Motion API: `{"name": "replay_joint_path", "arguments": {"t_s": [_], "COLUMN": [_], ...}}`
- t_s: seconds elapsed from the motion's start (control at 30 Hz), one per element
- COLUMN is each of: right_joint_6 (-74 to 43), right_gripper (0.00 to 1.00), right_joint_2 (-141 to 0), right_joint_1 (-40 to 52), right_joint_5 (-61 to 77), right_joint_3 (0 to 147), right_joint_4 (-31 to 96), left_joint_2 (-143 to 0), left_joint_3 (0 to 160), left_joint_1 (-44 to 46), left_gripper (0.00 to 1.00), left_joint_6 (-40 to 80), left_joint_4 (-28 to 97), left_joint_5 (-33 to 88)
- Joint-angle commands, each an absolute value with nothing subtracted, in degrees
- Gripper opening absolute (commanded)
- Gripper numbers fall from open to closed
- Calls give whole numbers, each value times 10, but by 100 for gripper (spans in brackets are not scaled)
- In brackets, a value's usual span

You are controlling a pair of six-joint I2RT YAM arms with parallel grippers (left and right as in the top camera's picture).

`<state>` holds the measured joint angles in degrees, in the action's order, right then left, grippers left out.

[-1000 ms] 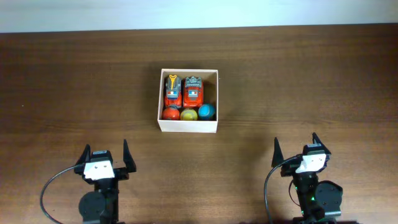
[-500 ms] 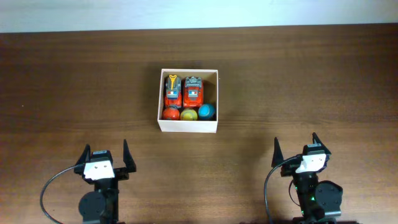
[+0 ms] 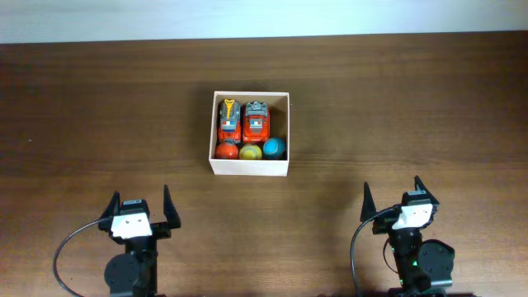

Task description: Pack container

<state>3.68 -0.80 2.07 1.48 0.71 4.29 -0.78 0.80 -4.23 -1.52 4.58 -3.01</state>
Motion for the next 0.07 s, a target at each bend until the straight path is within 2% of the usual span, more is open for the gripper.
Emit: {"name": "replay_joint_path", "arguments": {"t_s": [0.0,0.03], "right_joint_6": [41,41], "right_gripper": [99,99], "right_joint_2": [-2,-2], "right_joint_1": [16,16], "right_joint_5": [24,24], "right_joint_3": [3,3], "right_joint_4": [43,43], "left_joint_2": [-3,-3], "left_joint_3": [5,5], "left_joint_1": [-46,-46], "left_gripper": [99,99], "left_joint_6": [-24,-24], "left_joint_4": [46,46], "left_joint_5": [-23,-23]}}
